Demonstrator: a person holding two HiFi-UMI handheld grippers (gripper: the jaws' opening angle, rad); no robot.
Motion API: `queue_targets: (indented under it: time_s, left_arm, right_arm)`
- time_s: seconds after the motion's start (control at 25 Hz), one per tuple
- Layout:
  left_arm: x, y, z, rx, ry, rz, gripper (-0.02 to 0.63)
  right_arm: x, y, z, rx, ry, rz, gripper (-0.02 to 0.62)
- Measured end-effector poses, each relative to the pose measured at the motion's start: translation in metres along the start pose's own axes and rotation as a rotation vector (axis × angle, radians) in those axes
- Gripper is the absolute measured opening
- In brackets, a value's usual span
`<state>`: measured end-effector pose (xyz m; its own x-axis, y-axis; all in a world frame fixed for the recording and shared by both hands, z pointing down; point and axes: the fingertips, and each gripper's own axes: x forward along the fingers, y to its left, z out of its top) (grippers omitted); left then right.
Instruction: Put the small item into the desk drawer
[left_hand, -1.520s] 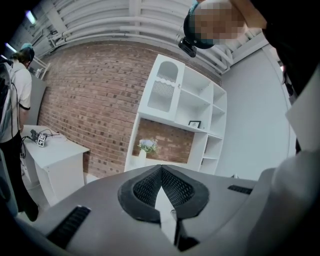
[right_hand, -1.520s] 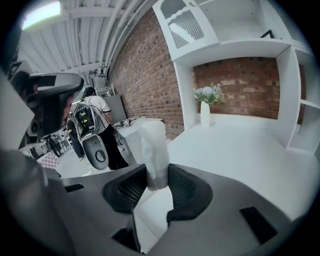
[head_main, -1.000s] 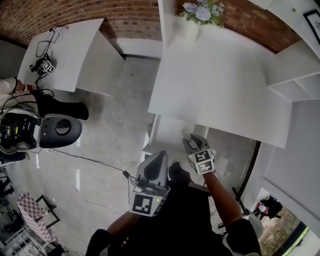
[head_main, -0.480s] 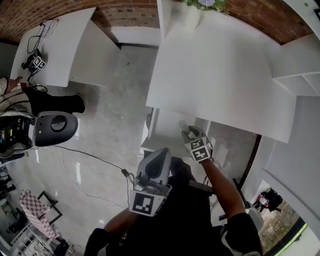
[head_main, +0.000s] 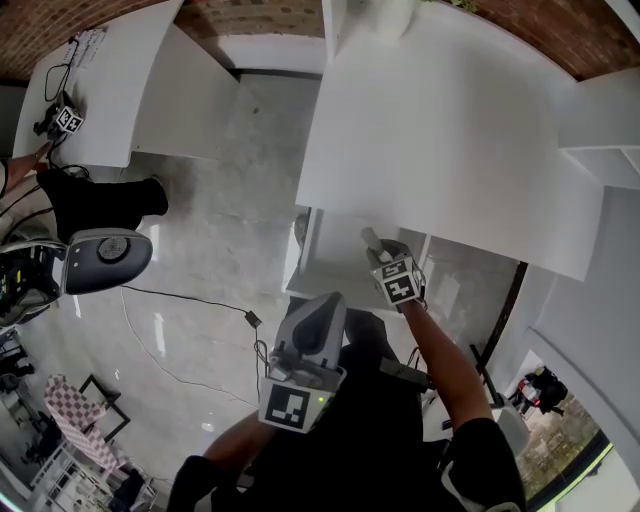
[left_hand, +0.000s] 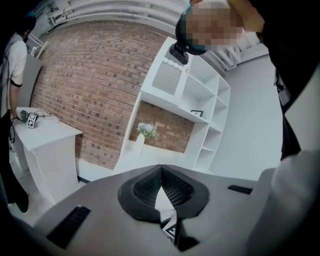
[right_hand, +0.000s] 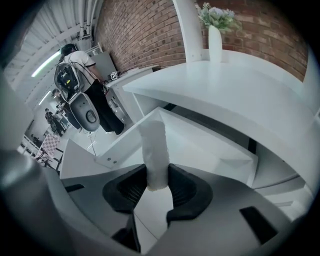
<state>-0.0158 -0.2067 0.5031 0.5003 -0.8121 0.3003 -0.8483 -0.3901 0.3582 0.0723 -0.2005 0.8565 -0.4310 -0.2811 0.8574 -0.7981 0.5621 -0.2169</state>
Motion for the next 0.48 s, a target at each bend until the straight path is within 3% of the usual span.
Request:
queue_targets:
  time_s: [0.48]
  left_arm:
    - [0.016,0.029,-0.006,0.003,0.03,0.01,0.025]
  right_arm:
    - [0.054,-0.022,-0.03,0.048,0.104,-0.034,0.143]
